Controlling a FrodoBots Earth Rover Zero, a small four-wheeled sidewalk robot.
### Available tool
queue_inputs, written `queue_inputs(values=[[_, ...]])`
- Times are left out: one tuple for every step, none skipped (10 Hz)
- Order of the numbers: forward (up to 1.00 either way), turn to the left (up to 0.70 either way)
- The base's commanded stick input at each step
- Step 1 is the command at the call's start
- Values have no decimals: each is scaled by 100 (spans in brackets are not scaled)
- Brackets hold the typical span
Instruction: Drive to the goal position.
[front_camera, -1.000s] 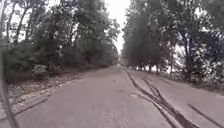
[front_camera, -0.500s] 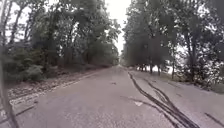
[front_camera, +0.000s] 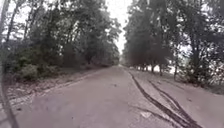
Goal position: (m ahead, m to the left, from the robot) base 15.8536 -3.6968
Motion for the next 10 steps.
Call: queue_inputs(values=[[70, 0], [70, 0], [70, 0], [70, 0], [70, 0], [70, 0], [70, 0], [70, 0], [70, 0], [70, 0]])
